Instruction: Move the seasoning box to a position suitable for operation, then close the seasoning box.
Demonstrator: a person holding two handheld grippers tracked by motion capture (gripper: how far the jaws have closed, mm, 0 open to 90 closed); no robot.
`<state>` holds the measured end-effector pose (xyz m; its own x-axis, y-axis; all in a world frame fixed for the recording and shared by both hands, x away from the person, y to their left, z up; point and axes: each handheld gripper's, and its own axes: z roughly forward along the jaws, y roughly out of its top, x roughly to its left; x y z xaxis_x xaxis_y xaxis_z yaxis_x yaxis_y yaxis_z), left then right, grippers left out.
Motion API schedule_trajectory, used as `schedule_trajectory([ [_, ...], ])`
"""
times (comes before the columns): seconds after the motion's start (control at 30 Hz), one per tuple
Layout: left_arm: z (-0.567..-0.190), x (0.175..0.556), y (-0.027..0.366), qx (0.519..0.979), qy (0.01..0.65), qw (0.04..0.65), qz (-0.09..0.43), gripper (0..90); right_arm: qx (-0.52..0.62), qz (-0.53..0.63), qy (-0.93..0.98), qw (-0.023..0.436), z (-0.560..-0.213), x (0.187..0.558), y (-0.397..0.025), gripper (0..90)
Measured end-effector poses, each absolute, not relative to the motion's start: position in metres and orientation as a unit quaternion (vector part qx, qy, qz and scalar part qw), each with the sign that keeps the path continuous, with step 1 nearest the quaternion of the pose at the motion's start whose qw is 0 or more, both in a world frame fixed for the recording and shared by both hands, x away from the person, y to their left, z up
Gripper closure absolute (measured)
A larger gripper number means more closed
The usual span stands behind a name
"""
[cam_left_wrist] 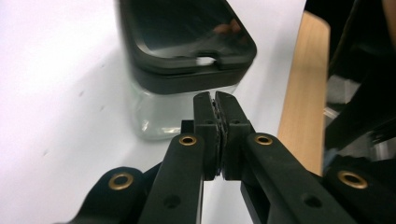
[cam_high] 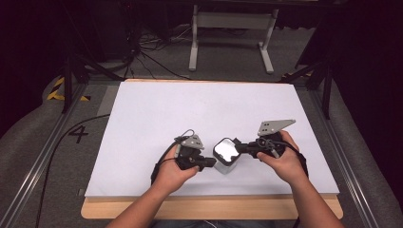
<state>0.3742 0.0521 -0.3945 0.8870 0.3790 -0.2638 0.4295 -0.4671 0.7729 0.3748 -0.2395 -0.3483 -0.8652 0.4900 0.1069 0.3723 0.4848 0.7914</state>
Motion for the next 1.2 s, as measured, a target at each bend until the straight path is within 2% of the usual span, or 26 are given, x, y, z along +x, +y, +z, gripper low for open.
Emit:
schedule_trajectory([
  [0.2,-0.381,0.385,0.074,0.847,0.258,0.464,0.01,88.9,0.281,0.435,0.852,0.077,-0.346,0.373,-0.261,90.0],
  [0.37,-0.379,0.391,0.081,0.844,0.265,0.465,0.017,88.9,0.278,0.418,0.861,0.076,-0.341,0.368,-0.267,90.0],
  [0.6,-0.385,0.398,0.075,0.852,0.266,0.451,0.016,88.8,0.279,0.378,0.882,0.042,-0.352,0.367,-0.267,90.0],
  [0.97,-0.399,0.41,0.062,0.861,0.261,0.437,0.003,89.0,0.276,0.355,0.893,0.025,-0.368,0.366,-0.257,90.0],
  [1.2,-0.402,0.41,0.057,0.864,0.262,0.43,-0.002,89.6,0.281,0.349,0.893,0.032,-0.383,0.368,-0.25,90.0],
])
